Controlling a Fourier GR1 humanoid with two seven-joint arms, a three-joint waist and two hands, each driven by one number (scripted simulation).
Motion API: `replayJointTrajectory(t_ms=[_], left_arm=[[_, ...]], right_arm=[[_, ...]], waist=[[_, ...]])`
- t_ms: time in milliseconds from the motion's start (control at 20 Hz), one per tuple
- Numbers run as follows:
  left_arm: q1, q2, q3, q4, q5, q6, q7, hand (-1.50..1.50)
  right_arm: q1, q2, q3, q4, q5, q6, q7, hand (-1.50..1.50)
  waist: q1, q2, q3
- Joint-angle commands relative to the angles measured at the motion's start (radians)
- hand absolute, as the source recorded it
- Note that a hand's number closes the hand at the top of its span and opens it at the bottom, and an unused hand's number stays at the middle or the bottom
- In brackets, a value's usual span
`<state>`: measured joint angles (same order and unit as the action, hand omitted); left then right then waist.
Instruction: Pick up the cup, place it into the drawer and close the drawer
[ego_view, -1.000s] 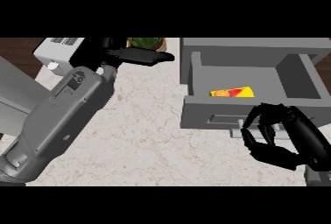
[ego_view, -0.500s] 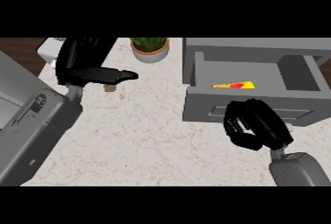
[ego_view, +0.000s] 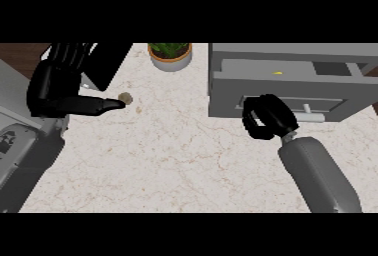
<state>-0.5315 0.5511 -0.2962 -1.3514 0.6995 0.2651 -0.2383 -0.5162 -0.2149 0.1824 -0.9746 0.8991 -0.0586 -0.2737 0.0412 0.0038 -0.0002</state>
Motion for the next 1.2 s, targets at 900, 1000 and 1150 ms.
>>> replayJointTrajectory(t_ms=[900, 1000, 1150], left_arm=[[0.131, 0.011, 0.053, -0.036, 0.017, -0.173, -0.035, -1.50], [0.109, 0.000, 0.051, -0.016, 0.007, -0.182, -0.053, -1.50], [0.117, -0.026, 0.030, -0.040, 0.002, -0.162, -0.044, -1.50]], right_arm=[[-0.474, -0.112, -0.249, 0.699, -0.085, 0.013, -0.169, 1.50], [-0.470, -0.122, -0.256, 0.704, -0.097, 0.032, -0.203, 1.50], [-0.459, -0.127, -0.281, 0.693, -0.121, 0.008, -0.228, 1.50]], waist=[[0.074, 0.039, 0.003], [0.068, 0.049, 0.004], [0.079, 0.049, 0.006]])
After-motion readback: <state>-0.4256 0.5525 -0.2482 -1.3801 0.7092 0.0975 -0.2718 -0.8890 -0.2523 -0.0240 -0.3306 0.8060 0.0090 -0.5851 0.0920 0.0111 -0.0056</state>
